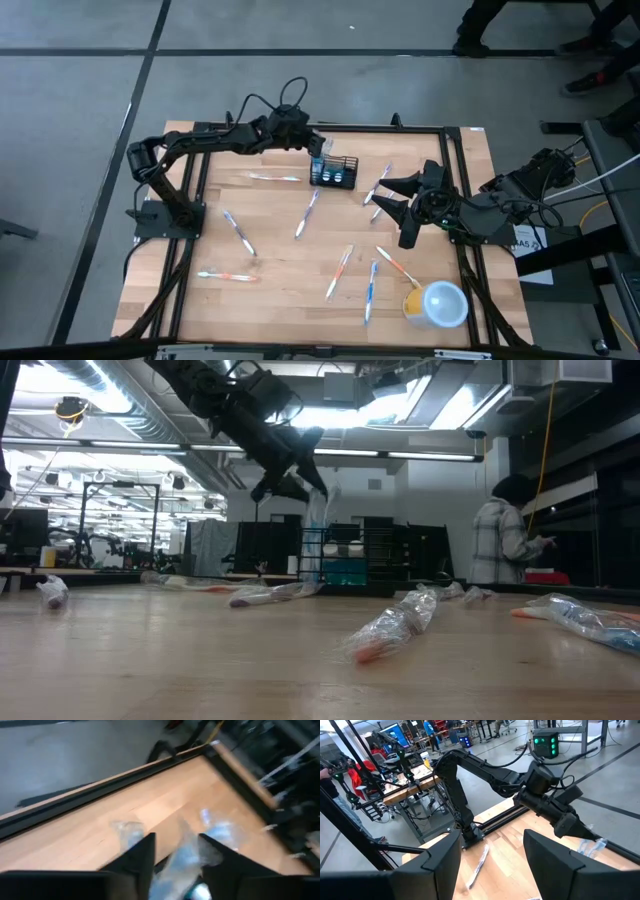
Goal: Pick & Place toothbrushing station
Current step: Put the top blue toothbrush into the left section of the mesh organizer, then put the orange toothbrush into the left section of the mesh organizer
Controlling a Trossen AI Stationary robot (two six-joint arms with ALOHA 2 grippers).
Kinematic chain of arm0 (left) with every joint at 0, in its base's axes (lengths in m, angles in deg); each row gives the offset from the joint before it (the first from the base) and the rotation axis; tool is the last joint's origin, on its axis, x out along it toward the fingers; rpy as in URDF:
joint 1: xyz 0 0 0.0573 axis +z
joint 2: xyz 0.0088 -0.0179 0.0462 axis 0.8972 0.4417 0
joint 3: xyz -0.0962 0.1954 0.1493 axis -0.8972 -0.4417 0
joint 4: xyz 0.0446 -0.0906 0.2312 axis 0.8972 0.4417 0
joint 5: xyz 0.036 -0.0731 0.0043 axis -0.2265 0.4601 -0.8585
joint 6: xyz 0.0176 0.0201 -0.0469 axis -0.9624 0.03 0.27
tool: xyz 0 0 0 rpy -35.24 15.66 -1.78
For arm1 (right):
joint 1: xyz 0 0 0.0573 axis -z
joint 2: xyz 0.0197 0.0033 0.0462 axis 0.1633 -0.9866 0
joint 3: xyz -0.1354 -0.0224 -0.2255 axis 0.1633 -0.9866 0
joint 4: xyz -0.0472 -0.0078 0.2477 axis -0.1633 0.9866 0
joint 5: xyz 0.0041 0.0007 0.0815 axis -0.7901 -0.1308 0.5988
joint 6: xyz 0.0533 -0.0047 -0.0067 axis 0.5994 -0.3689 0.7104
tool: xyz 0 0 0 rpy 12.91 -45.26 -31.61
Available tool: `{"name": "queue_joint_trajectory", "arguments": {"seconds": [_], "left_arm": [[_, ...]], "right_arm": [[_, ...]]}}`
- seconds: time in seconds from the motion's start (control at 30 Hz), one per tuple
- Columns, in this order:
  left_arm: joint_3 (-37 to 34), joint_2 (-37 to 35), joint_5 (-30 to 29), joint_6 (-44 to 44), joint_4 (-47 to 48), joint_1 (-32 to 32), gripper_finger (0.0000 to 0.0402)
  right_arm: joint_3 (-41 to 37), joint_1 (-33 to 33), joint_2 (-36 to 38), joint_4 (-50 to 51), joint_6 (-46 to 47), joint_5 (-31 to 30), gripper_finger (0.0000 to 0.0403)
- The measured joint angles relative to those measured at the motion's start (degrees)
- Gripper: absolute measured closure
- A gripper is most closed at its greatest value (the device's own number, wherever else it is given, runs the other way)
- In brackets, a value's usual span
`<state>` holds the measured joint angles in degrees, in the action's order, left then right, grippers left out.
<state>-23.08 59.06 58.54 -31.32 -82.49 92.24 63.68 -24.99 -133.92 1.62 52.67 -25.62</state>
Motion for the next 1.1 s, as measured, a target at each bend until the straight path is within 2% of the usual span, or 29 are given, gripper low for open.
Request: {"name": "queue_joint_trajectory", "arguments": {"seconds": [0.17, 0.3, 0.4, 0.5, 0.67, 0.73, 0.8, 0.87, 1.0, 1.1], "left_arm": [[-0.10, -0.70, -0.10, -1.36, -1.77, 0.33, 0.0185], [-0.09, -5.00, -1.84, -1.60, -6.56, 1.03, 0.0177], [-0.09, -8.78, -1.88, -2.56, -5.29, 1.82, 0.0176], [-0.05, -13.91, -1.93, -6.45, 2.47, 2.61, 0.0176], [0.07, -20.04, -2.43, -13.92, 28.96, 1.78, 0.0176], [0.07, -20.26, -5.74, -14.18, 40.75, 0.05, 0.0180], [-0.86, -19.75, -11.30, -6.70, 50.83, -1.35, 0.0188], [-3.92, -20.00, -15.93, 7.49, 53.52, -2.04, 0.0196], [-12.67, -23.25, -18.51, 41.83, 48.68, -2.21, 0.0208], [-19.68, -24.64, -19.15, 60.14, 40.44, -2.93, 0.0212]], "right_arm": [[0.00, 0.00, 0.00, 0.02, -0.20, 0.00, 0.0186], [0.00, -0.01, 0.00, 0.03, -0.05, 0.20, 0.0186], [0.00, -0.28, 0.00, 0.04, -0.10, 0.19, 0.0186], [0.00, -0.83, 0.00, 0.07, -0.30, 0.18, 0.0186], [0.00, -2.25, 0.00, 0.11, -0.49, 0.15, 0.0186], [0.00, -2.52, 0.00, 0.22, -0.45, 0.11, 0.0186], [0.00, -2.56, 0.00, 0.24, -0.26, 0.01, 0.0186], [0.00, -2.58, 0.00, 0.23, -0.03, -0.03, 0.0186], [0.00, -3.13, 0.00, -0.02, 0.01, -1.45, 0.0186], [0.00, -3.61, 0.00, -0.05, 0.24, -2.51, 0.0186]]}}
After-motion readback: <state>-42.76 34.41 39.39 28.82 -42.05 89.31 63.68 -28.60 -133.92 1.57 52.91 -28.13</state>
